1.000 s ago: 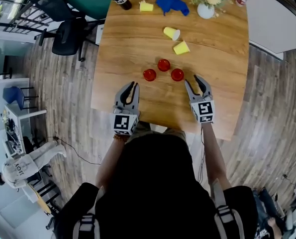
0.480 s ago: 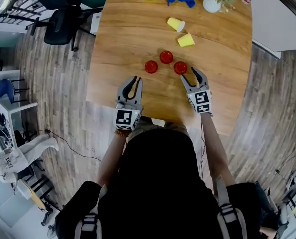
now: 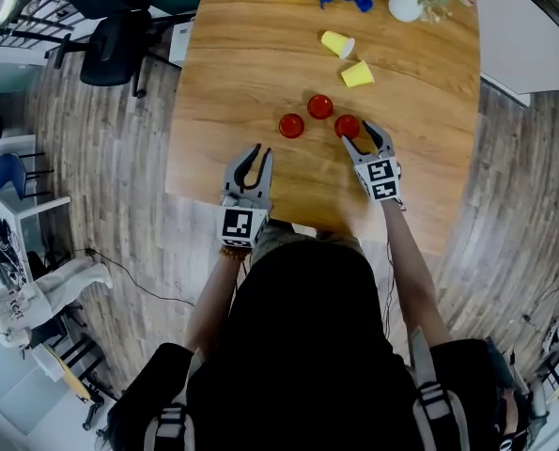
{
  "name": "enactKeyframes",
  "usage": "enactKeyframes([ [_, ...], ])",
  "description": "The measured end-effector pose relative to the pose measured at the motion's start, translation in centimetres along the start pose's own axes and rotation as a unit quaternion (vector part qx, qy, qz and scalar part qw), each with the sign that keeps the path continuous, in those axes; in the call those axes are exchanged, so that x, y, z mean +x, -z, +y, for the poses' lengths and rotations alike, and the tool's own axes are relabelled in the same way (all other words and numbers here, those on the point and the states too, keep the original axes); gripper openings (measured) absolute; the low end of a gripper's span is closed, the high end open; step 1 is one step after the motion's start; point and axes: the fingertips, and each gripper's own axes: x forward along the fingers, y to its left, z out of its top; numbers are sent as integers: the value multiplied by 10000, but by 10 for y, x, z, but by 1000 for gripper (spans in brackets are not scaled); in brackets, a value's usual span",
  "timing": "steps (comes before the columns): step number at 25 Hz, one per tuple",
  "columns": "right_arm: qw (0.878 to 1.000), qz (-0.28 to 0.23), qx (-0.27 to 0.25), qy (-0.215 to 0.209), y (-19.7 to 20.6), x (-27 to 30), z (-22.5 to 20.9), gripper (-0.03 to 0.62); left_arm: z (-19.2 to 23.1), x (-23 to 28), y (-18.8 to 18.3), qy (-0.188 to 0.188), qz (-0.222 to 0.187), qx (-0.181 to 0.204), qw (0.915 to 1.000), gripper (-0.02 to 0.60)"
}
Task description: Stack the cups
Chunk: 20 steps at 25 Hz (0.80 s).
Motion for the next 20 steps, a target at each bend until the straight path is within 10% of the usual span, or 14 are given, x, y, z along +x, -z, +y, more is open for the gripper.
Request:
enactKeyframes([
  [20,9986,490,185,-95,20,23,-1,264,9,0,-3,-42,-100,-65,9999,61],
])
